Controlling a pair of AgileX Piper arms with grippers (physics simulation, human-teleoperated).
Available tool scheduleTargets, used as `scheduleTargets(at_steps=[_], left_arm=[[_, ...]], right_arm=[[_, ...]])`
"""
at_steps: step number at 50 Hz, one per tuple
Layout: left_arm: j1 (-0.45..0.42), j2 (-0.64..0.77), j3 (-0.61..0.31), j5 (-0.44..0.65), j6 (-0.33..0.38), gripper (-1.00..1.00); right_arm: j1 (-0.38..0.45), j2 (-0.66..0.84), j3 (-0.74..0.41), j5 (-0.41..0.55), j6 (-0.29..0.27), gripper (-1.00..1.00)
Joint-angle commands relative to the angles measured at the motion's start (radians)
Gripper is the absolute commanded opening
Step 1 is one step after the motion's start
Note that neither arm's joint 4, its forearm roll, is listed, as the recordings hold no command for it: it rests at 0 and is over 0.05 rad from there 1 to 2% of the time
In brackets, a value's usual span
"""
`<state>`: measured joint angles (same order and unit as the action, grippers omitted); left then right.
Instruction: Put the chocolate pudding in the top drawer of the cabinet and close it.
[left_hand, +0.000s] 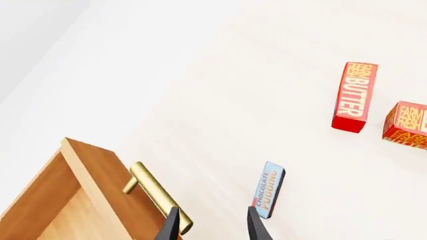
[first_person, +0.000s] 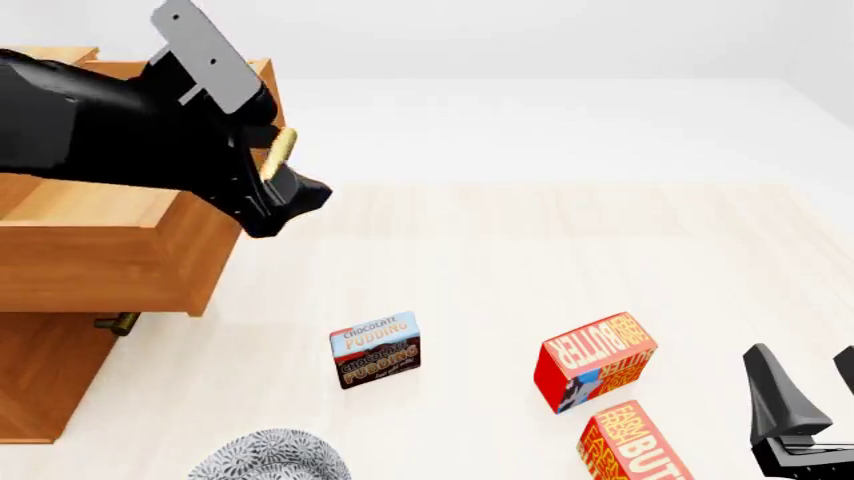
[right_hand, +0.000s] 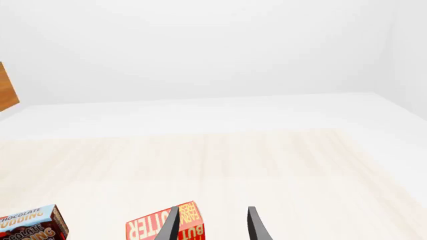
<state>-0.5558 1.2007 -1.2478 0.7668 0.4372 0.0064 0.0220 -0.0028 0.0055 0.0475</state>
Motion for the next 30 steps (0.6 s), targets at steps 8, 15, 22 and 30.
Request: scheduleTargets(at_steps=[8, 15, 22, 30], left_arm=[[-0.040, 0.089, 0.126, -0.155, -0.020, 1.00], [-0.061, 0.125, 0.135, -0.174, -0.043, 1.00], [-0.096, 0.164, 0.164, -0.209, -0.079, 1.00], [-0.113, 0.207, 0.183, -0.241, -0.104, 1.00]], right_arm=[[-0.001, -0.003, 0.000, -0.001, -0.007, 1.00], [-0.001, -0.003, 0.000, -0.001, -0.007, 1.00], [-0.001, -0.003, 0.000, -0.001, -0.007, 1.00], [-0.001, -0.003, 0.000, -0.001, -0.007, 1.00]])
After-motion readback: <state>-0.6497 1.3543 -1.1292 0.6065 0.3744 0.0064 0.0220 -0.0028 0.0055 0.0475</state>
